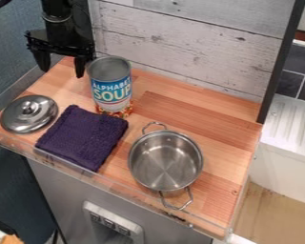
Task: Move the blue can to the top right of the table
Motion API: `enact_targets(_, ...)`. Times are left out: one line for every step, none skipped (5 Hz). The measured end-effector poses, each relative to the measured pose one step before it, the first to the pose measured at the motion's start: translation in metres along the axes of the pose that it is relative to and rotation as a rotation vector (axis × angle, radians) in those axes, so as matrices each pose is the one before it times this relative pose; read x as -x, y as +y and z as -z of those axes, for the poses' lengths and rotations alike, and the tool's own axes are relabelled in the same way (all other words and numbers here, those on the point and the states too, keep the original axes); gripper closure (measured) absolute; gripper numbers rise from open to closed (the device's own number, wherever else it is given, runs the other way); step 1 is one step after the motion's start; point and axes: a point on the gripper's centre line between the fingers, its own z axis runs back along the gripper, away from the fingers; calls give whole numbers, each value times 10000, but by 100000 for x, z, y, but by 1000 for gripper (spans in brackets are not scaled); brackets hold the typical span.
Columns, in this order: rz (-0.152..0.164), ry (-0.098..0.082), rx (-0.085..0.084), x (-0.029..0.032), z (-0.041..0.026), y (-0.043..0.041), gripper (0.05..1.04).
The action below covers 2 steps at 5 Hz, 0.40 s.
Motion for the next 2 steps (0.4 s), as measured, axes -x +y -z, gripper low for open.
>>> enact_targets(214, 217, 176, 620, 405, -1322, 83)
enact_targets(125, 14, 282, 142, -90, -1860, 83)
